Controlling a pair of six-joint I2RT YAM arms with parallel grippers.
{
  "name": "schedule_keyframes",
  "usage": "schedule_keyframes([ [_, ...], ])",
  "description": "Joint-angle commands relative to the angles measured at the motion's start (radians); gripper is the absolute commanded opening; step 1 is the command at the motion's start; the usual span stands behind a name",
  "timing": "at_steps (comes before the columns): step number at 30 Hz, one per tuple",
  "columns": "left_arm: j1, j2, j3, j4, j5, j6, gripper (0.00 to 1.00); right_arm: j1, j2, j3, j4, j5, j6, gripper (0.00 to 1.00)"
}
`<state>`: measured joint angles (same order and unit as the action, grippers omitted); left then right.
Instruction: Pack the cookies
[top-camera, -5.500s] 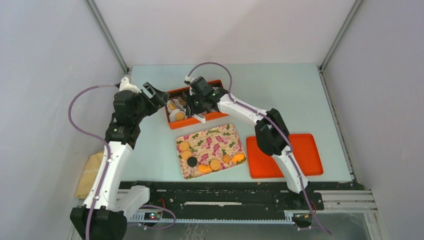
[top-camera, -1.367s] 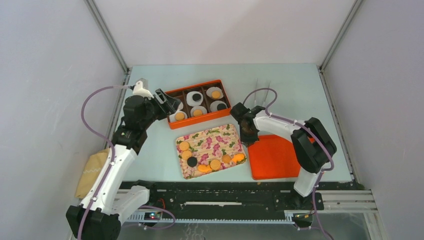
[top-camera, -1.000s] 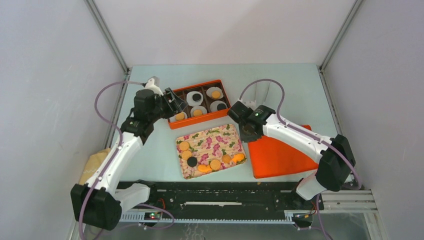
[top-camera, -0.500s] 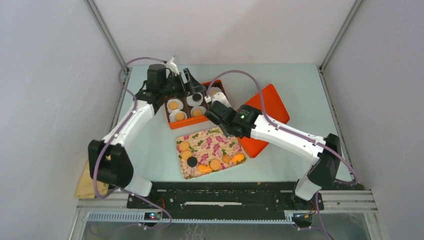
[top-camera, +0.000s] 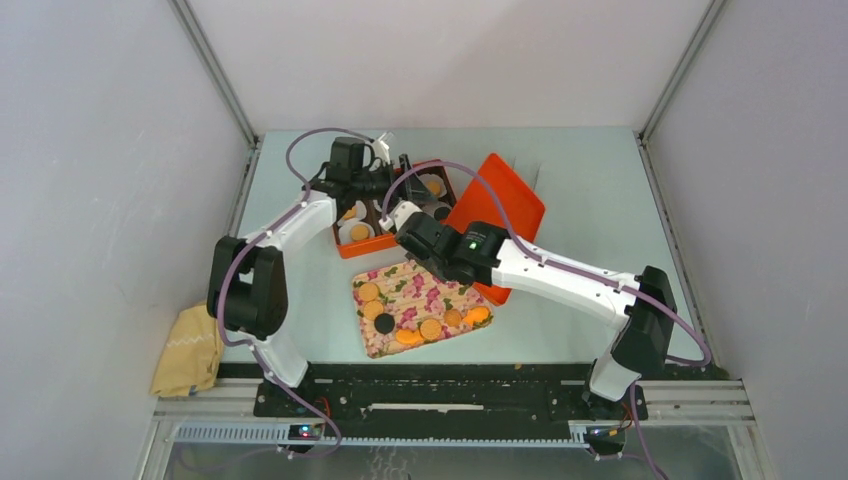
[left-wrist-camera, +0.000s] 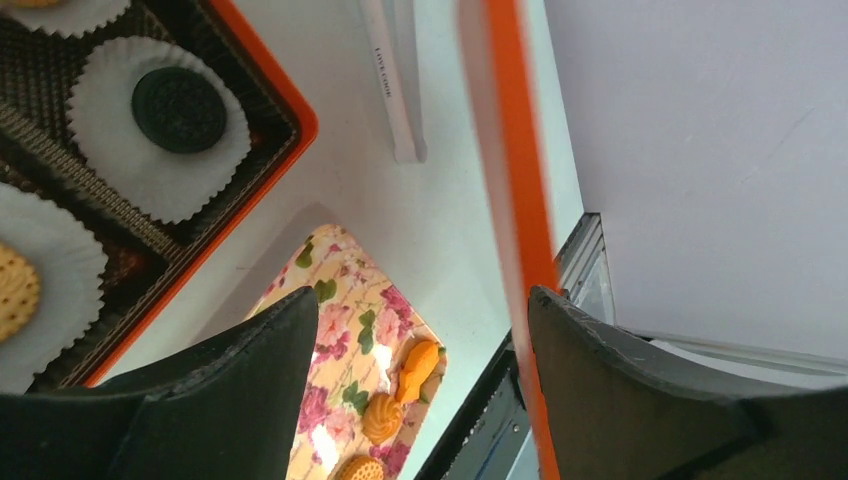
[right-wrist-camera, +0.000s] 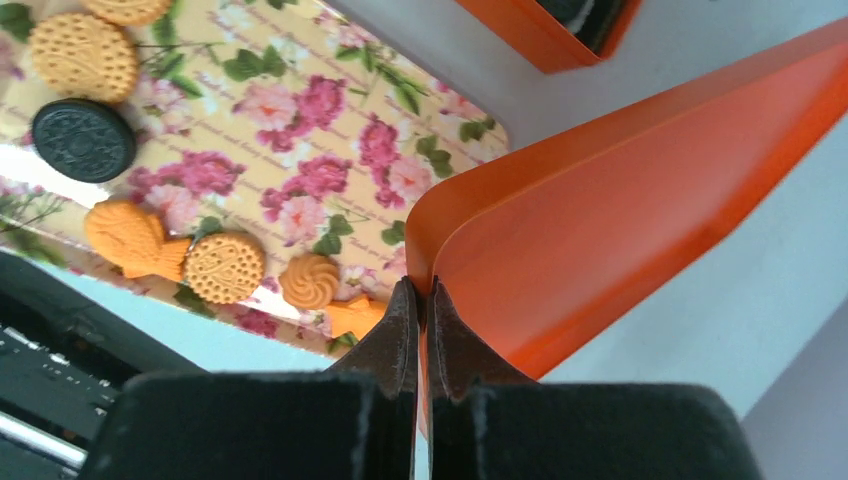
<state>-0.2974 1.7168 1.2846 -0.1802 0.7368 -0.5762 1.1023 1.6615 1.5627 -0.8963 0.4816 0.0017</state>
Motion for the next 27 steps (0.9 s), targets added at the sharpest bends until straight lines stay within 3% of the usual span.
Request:
schedule_keyframes([
  [1,-0.009,-0.021,0.028,0.116,0.046,-0.011,0.83,0.022,0.006,0.021,0.07,-0.064,-0.101,0.0],
  [23,-0.107,0.036,-0.12,0.176,0.086,-0.012,0.88,0.146,0.074,0.1,0.067,0.022,-0.186,0.0],
  [26,-0.12,0.063,-0.105,0.176,0.112,-0.016,0.8,0.158,0.064,0.09,0.073,0.023,-0.182,0.0],
  [27,-0.124,0.07,-0.098,0.176,0.119,-0.018,0.68,0.16,0.06,0.085,0.078,0.027,-0.181,0.0],
])
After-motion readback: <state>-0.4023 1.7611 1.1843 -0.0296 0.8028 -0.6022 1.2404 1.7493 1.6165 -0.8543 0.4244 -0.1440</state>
